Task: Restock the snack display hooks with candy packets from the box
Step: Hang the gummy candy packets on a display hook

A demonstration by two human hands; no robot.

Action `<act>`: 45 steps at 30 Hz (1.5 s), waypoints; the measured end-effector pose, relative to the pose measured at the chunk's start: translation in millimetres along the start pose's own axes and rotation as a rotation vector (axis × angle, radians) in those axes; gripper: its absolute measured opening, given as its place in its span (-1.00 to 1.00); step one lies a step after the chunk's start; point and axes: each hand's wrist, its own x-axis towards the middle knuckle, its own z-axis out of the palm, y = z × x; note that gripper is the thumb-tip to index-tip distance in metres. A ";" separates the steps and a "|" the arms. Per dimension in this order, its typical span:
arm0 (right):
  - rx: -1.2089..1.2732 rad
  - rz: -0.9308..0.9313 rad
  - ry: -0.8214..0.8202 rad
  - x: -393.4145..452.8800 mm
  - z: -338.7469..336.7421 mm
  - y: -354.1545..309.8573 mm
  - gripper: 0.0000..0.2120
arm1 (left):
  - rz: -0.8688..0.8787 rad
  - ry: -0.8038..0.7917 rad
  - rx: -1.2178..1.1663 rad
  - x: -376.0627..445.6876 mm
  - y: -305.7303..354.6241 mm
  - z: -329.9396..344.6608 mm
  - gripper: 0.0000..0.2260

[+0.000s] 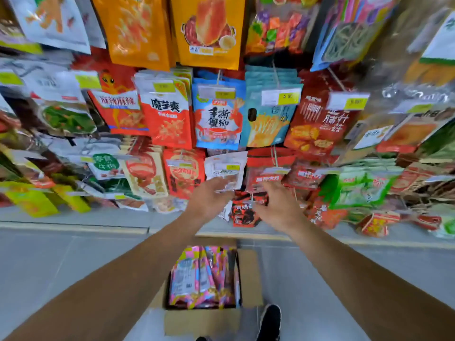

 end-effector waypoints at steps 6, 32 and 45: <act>0.017 0.052 -0.239 -22.4 100.4 16.3 -0.45 | -0.234 -0.022 -0.048 -37.1 -92.5 10.3 -0.57; 0.061 0.448 -0.595 44.7 509.8 285.9 -0.51 | -0.760 -0.098 -0.160 11.8 -474.2 260.8 -0.71; 0.066 0.621 -0.360 40.2 568.2 327.4 -0.92 | -0.840 -0.072 -0.375 28.5 -540.9 312.2 -0.56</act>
